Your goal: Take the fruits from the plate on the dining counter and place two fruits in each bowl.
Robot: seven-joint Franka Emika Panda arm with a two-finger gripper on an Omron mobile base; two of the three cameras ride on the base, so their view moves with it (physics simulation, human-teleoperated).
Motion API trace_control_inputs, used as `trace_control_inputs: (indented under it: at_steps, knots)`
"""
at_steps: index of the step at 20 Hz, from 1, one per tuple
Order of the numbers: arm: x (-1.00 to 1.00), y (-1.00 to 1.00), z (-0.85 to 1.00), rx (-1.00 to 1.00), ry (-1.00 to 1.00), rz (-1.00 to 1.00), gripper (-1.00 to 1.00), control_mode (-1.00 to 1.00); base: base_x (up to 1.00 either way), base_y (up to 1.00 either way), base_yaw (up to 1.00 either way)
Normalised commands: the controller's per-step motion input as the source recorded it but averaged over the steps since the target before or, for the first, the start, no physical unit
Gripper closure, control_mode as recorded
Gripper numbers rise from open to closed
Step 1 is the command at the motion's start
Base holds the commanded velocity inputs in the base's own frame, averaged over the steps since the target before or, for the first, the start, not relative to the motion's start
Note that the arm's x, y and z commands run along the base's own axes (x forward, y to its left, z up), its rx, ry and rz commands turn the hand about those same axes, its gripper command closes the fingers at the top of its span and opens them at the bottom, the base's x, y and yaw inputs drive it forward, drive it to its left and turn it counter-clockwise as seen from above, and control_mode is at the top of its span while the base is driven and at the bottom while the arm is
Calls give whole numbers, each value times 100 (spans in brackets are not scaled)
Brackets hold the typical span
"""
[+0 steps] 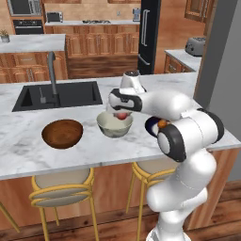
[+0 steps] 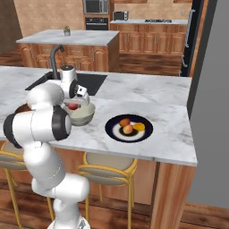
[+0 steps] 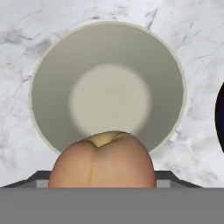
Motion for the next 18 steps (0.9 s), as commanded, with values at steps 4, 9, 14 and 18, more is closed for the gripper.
trace_control_inputs:
  at_steps: [4,9,14,18]
  knots:
    - [59,3,-36,0,0,0,100,-100,0,0,0]
    - [0,3,-85,-2,0,0,100,-100,0,0,0]
    - [0,5,-23,-3,-4,0,-100,-100,0,0,0]
    - [0,0,0,0,-1,0,-100,-100,0,0,0]
